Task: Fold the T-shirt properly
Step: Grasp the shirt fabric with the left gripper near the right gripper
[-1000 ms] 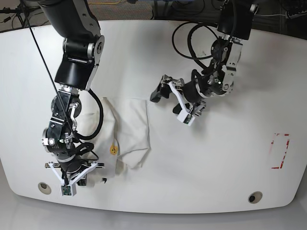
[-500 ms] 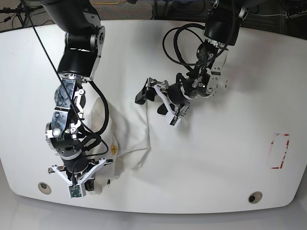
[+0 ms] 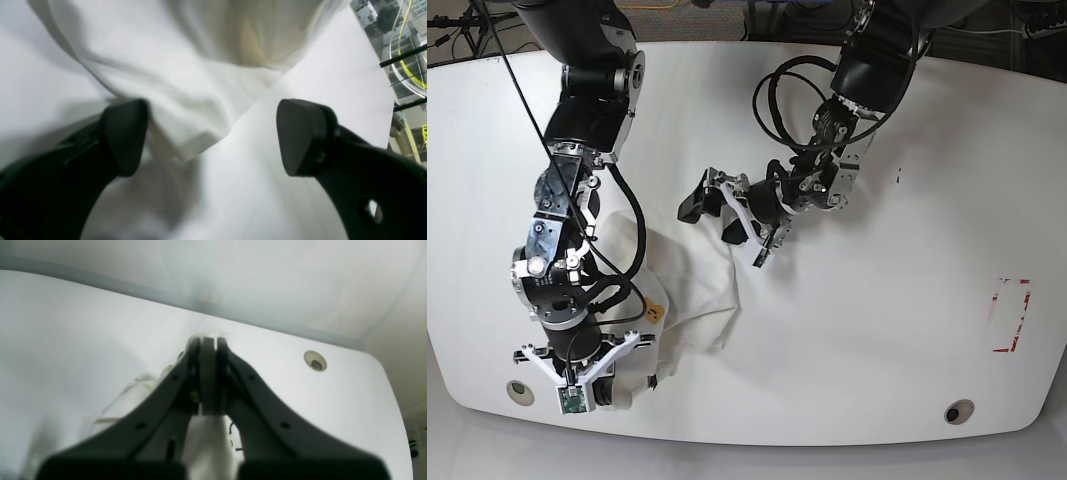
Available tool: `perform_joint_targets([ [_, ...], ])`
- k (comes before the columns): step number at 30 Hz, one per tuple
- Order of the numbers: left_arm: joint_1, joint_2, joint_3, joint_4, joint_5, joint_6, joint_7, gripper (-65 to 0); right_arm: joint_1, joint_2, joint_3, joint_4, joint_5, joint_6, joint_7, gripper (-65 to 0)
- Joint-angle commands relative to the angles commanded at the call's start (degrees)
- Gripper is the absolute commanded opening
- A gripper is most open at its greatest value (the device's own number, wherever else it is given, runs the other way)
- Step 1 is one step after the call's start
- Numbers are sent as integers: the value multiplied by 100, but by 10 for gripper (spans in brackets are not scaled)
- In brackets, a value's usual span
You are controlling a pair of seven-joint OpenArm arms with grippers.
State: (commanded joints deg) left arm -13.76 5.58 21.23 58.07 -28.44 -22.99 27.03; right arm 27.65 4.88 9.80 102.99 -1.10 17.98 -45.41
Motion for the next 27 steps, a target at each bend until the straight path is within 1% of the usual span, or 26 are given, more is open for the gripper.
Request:
perform_joint_targets([
  [3, -44, 123, -18, -88, 0, 0, 0, -126, -9, -9, 0, 97, 0, 9, 0, -650],
  [4, -97, 176, -18, -185, 0, 0, 0, -154, -9, -9, 0, 123, 9, 18, 0, -650],
  [7, -202, 237, -18, -457, 0, 0, 0, -203, -9, -9, 0, 141, 9, 18, 0, -650],
  [12, -334, 246, -18, -809, -9, 9, -70, -258, -70, -9, 0, 158, 9, 26, 0, -650],
  [14, -360, 246, -18, -888, -9, 9, -158, -297, -79, -9, 0, 193, 9, 26, 0, -650],
  [16, -360, 246, -18, -967, -9, 26, -264, -374, -105, -9, 0, 290, 9, 26, 0, -650],
  [17, -360, 246, -18, -1037, -9, 123, -325, -446, -123, -9, 0, 352, 18, 26, 0, -650],
  [18, -369, 246, -18, -1055, -9, 176, -343, -471, -123, -9, 0, 369, 18, 26, 0, -650],
  [20, -369, 246, -18, -1134, -9, 475, -448, -597, -132, -9, 0, 404, 18, 26, 0, -650],
  [21, -369, 246, -18, -1143, -9, 527, -457, -617, -141, -9, 0, 404, 18, 26, 0, -650],
  [22, -369, 246, -18, -1143, -9, 624, -466, -650, -176, -9, 0, 404, 18, 26, 0, -650],
  [23, -369, 246, -18, -1125, -9, 668, -466, -650, -185, -9, 9, 404, 18, 26, 0, -650],
  [27, -325, 211, -44, -1011, -18, 668, -466, -650, -176, -9, 18, 404, 18, 26, 0, -650],
])
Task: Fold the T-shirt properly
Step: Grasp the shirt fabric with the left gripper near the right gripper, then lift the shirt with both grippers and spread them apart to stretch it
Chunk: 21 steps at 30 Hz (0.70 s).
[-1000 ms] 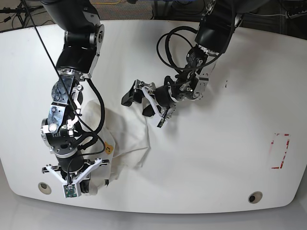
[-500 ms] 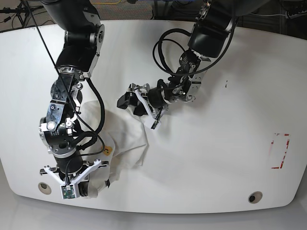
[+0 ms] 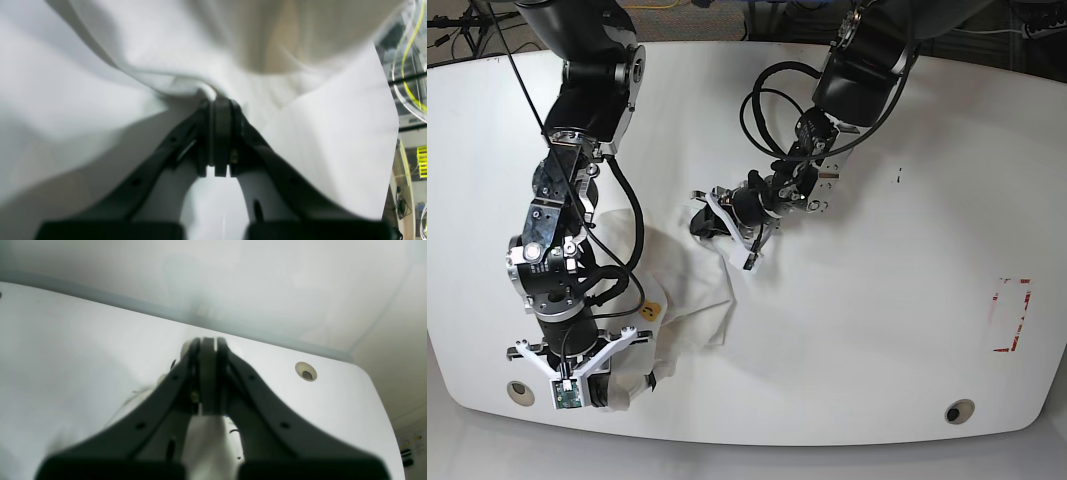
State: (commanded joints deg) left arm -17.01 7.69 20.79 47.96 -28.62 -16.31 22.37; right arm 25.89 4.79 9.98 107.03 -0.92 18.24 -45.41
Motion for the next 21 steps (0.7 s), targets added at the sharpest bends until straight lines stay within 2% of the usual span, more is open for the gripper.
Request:
perform_joint_targets([
  [4, 70, -26, -352, 404, 0, 0, 26, -650, 0, 0, 18, 79, 0, 0, 0, -650],
  [13, 580, -501, -923, 1960, 0, 0, 484, -650, 18, 18, 26, 211, 0, 0, 0, -650],
  [17, 809, -853, -1125, 2752, 0, 0, 738, -650, 44, 44, 26, 176, 0, -9, 18, -650],
  [21, 932, -1073, -1310, 3376, 0, 0, 879, -650, 105, 44, 26, 149, -9, -18, 18, -650],
])
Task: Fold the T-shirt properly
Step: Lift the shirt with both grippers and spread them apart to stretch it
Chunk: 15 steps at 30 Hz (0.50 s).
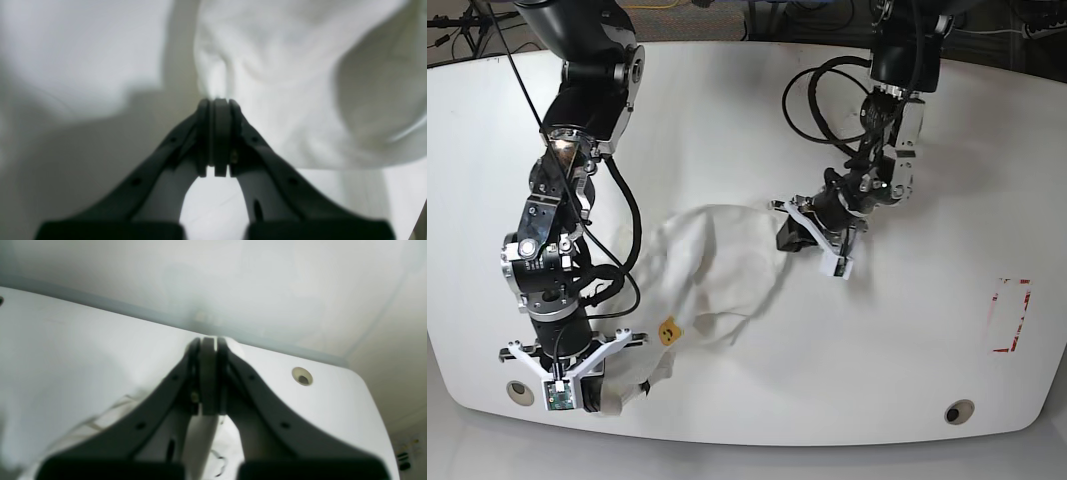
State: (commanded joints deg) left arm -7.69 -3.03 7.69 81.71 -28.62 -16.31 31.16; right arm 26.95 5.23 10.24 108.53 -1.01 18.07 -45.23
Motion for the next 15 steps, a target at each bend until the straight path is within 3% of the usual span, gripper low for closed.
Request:
perform_joint_targets([
  [6, 132, -281, -457, 870, 0, 0, 360, -650, 132, -18, -9, -141, 0, 0, 9, -650],
  [15, 53, -316, -1301, 1960, 0, 0, 993, -650, 484, -176, -35, -510, 9, 0, 18, -650],
])
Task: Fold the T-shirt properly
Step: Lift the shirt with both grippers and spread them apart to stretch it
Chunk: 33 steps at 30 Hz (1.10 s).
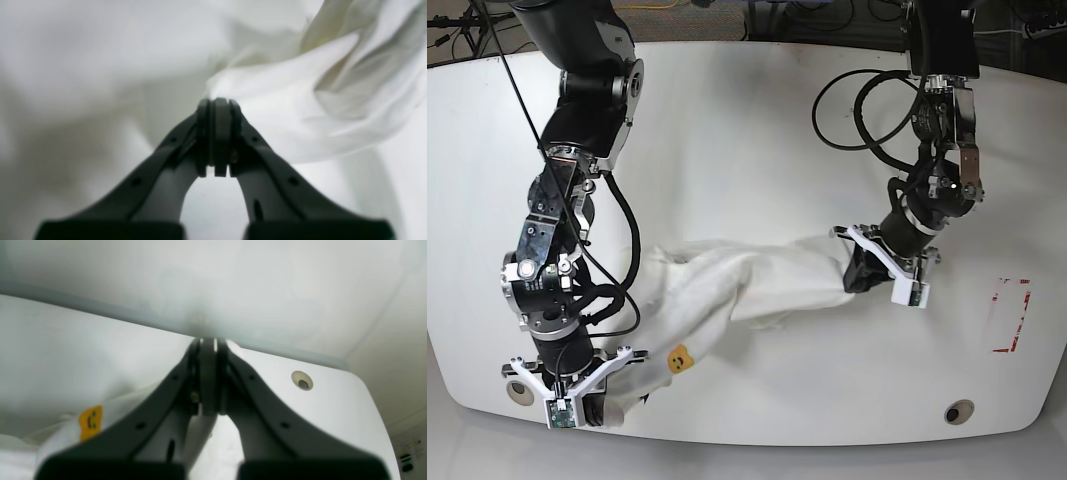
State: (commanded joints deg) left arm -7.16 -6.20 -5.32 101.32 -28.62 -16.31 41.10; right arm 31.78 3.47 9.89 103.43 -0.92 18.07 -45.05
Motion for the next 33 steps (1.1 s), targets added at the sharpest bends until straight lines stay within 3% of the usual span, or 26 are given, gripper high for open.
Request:
perform_joint_targets([
  [7, -387, -185, -246, 413, 0, 0, 185, -650, 404, -158, 0, -343, 0, 0, 9, -650],
  [18, -1231, -747, -501, 527, 0, 0, 202, -650, 1240, -308, -9, -985, -18, 0, 176, -650],
  [27, -2330, -967, -941, 527, 0, 0, 879, -650, 2022, -237, -9, -1486, -35, 0, 176, -650],
  [33, -2998, -1020, -967, 527, 0, 0, 993, -650, 2453, -149, -9, -1600, -35, 0, 167, -650],
])
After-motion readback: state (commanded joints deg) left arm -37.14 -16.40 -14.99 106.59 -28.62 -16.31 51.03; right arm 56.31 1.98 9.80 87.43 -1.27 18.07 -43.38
